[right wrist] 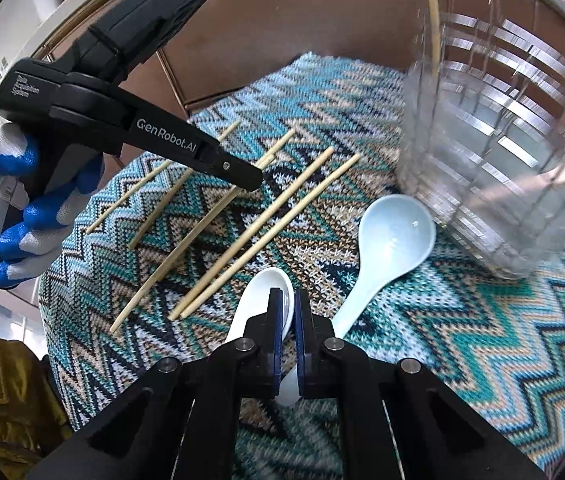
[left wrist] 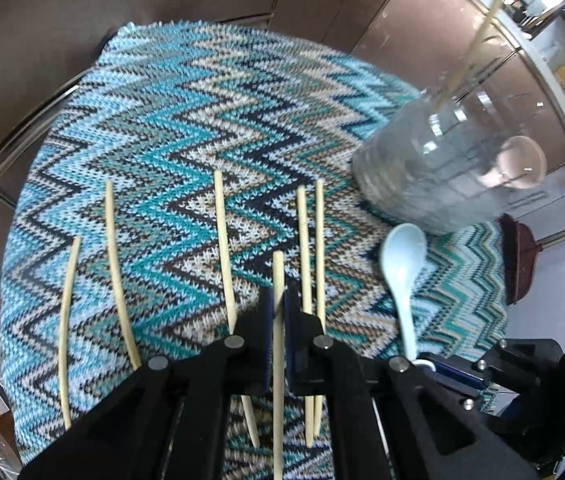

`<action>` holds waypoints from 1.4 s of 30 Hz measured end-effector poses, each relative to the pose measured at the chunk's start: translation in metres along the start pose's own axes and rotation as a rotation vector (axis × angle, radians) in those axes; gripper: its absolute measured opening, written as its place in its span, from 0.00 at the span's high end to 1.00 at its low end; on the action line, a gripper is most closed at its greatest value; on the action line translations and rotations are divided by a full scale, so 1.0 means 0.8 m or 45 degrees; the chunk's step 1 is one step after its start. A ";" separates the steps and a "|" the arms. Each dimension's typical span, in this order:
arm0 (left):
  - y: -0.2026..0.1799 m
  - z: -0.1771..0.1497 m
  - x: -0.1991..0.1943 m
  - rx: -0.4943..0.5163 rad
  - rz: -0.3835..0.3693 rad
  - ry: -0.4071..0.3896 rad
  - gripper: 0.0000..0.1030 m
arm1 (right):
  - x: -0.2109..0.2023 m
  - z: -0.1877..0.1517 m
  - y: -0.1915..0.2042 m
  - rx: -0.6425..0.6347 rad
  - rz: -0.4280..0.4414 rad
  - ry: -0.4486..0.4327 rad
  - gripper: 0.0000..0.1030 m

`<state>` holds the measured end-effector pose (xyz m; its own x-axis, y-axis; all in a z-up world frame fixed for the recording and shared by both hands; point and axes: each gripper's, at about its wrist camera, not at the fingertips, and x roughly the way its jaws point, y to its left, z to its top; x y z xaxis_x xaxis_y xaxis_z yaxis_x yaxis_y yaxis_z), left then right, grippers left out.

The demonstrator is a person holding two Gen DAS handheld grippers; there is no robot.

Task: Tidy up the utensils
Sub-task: 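Grasp the small white spoon with the right gripper while the left grasps a chopstick, then lift the white spoon and chopstick and lower them into the wire holder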

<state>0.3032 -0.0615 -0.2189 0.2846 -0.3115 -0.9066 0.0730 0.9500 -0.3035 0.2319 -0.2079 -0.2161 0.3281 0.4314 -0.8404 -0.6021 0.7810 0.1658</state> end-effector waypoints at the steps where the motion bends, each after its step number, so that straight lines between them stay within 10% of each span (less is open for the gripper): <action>1: -0.002 -0.002 -0.007 0.001 -0.010 -0.013 0.96 | -0.010 -0.001 0.005 0.000 -0.018 -0.019 0.96; 22: -0.009 -0.065 -0.201 0.007 -0.148 -0.420 0.96 | -0.182 -0.027 0.094 0.092 -0.409 -0.375 0.96; 42: -0.152 0.082 -0.282 0.144 -0.274 -1.000 0.96 | -0.268 0.073 -0.019 0.326 -0.801 -0.876 0.96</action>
<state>0.2928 -0.1052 0.0418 0.8363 -0.4223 -0.3498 0.2864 0.8803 -0.3782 0.2130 -0.2856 -0.0083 0.9399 0.0071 -0.3415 -0.0204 0.9992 -0.0356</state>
